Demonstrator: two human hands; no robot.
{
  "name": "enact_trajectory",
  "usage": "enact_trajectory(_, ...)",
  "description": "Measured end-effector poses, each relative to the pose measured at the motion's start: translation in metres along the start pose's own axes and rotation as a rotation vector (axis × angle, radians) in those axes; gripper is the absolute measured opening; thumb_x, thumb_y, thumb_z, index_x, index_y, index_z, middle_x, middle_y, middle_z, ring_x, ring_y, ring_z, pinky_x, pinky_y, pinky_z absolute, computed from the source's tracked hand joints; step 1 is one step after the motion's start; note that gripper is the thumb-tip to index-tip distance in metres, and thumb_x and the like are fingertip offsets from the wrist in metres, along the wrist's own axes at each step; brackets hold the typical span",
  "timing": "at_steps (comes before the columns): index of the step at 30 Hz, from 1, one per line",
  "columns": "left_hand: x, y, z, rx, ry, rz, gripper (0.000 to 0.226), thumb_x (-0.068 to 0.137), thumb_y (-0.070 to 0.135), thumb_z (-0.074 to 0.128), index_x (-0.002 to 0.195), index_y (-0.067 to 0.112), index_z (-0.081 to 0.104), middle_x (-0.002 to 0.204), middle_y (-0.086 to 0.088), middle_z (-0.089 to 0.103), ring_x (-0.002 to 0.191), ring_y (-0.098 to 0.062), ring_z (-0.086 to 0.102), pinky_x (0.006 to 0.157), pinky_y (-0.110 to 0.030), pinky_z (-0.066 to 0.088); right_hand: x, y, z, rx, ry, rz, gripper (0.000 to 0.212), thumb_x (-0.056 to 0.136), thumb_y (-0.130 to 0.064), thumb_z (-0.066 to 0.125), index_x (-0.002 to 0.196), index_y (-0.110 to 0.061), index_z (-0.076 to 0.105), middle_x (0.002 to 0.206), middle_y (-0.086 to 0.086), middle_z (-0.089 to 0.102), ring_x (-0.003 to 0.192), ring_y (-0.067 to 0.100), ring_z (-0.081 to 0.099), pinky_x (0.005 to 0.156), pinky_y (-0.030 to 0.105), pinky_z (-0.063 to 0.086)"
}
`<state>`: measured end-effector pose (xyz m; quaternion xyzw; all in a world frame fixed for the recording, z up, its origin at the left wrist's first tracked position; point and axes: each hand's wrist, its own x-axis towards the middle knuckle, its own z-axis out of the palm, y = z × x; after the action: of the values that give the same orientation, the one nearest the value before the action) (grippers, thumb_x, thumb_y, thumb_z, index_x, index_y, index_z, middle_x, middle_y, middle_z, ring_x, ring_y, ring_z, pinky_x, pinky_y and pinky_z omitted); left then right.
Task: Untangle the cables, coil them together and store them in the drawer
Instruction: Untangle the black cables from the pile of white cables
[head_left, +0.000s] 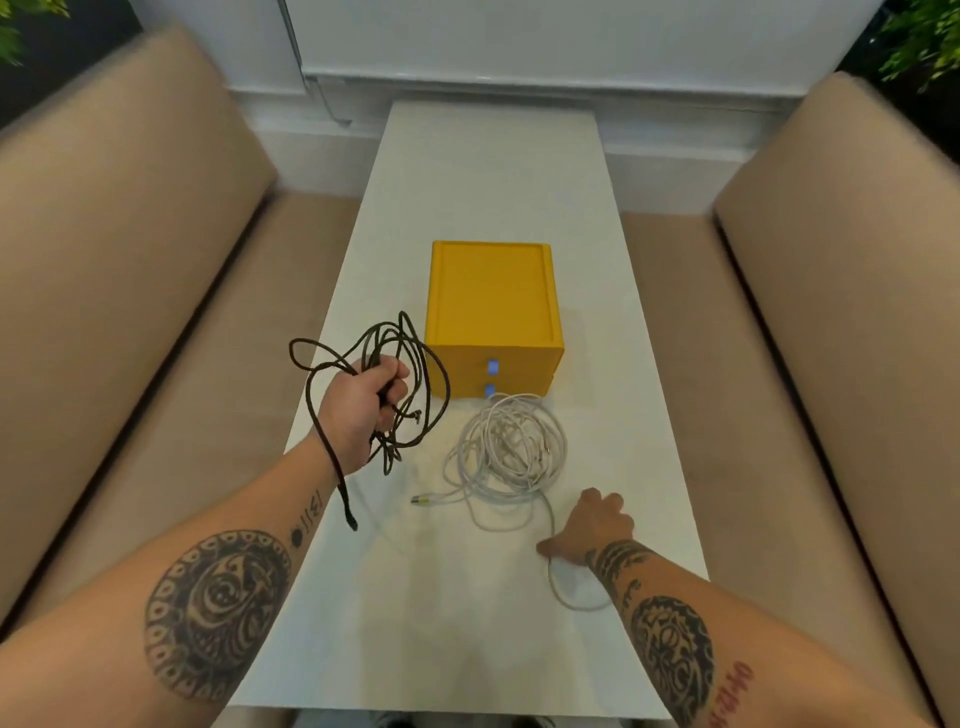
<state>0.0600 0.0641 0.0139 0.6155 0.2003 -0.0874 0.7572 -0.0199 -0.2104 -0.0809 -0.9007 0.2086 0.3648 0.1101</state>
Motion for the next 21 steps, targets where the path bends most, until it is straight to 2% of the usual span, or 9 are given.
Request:
enact_trajectory(4,-0.004,-0.02,0.002,0.01,-0.006,-0.066,0.027,0.106,0.02,0.047,0.084,0.01,0.06,0.058,0.002,0.047,0.044,-0.007,0.031,0.038,-0.017,0.02,0.014,-0.013,0.007,0.036,0.097,-0.214,0.05,0.091,-0.031,0.07,0.127,-0.008,0.045,0.131,0.015,0.046,0.118,0.033,0.054,0.096,0.034,0.044)
enact_trajectory(6,-0.004,-0.026,0.003,0.009,-0.02,-0.085,0.027,0.106,0.02,0.047,0.084,0.01,0.06,0.058,0.001,0.047,0.045,-0.007,0.03,0.038,-0.017,0.019,0.025,-0.02,0.007,0.081,0.132,-0.256,0.038,0.092,-0.024,0.066,0.122,-0.006,0.051,0.125,0.016,0.053,0.114,0.032,0.055,0.089,0.031,0.043)
enact_trajectory(8,-0.006,-0.032,0.006,0.025,-0.041,-0.092,0.027,0.106,0.019,0.047,0.085,0.009,0.06,0.059,0.001,0.048,0.044,-0.007,0.03,0.039,-0.018,0.019,0.033,-0.028,0.001,0.147,0.164,-0.286,0.032,0.09,-0.022,0.067,0.113,-0.003,0.058,0.117,0.018,0.058,0.109,0.033,0.058,0.078,0.029,0.04)
enact_trajectory(11,-0.009,-0.039,0.012,0.066,-0.08,-0.089,0.025,0.105,0.014,0.047,0.085,0.008,0.06,0.059,-0.002,0.05,0.043,-0.008,0.031,0.039,-0.018,0.019,0.042,-0.039,-0.013,0.431,0.244,-0.315,0.027,0.084,-0.017,0.073,0.103,0.0,0.064,0.105,0.016,0.061,0.094,0.029,0.059,0.071,0.026,0.037)
enact_trajectory(13,-0.012,-0.044,0.015,0.098,-0.101,-0.071,0.024,0.104,0.012,0.048,0.084,0.008,0.062,0.06,-0.003,0.052,0.042,-0.009,0.031,0.038,-0.019,0.021,0.046,-0.044,-0.021,0.615,0.246,-0.323,0.021,0.083,-0.009,0.07,0.103,-0.005,0.065,0.1,0.011,0.064,0.089,0.025,0.057,0.074,0.026,0.041)
enact_trajectory(15,-0.015,-0.048,0.018,0.136,-0.104,-0.045,0.023,0.103,0.01,0.049,0.085,0.007,0.063,0.061,-0.005,0.054,0.041,-0.01,0.031,0.038,-0.019,0.022,0.048,-0.044,-0.023,0.788,0.203,-0.3,0.021,0.081,-0.007,0.064,0.099,-0.019,0.063,0.098,0.003,0.067,0.091,0.024,0.063,0.083,0.034,0.053)
enact_trajectory(17,-0.019,-0.048,0.022,0.186,-0.094,-0.018,0.021,0.102,0.009,0.051,0.086,0.007,0.065,0.062,-0.006,0.056,0.04,-0.01,0.032,0.039,-0.02,0.023,0.048,-0.037,-0.024,0.914,0.203,-0.252,0.024,0.074,-0.013,0.055,0.093,-0.027,0.061,0.098,0.003,0.068,0.092,0.029,0.068,0.086,0.046,0.058)
enact_trajectory(19,-0.026,-0.041,0.031,0.24,-0.062,0.018,0.018,0.099,0.009,0.055,0.087,0.006,0.068,0.066,-0.008,0.06,0.042,-0.01,0.037,0.042,-0.02,0.027,0.044,-0.032,-0.032,0.988,0.227,-0.238,0.031,0.069,-0.019,0.046,0.096,-0.025,0.06,0.101,0.006,0.067,0.093,0.033,0.068,0.085,0.051,0.059)
enact_trajectory(21,-0.036,-0.027,0.044,0.319,0.01,0.099,0.017,0.096,0.011,0.061,0.086,0.003,0.072,0.066,-0.006,0.065,0.044,-0.006,0.045,0.046,-0.018,0.035,0.02,-0.036,-0.058,1.054,0.245,-0.316,0.018,0.081,-0.025,0.05,0.096,-0.027,0.061,0.102,0.005,0.066,0.094,0.028,0.067,0.085,0.05,0.058)
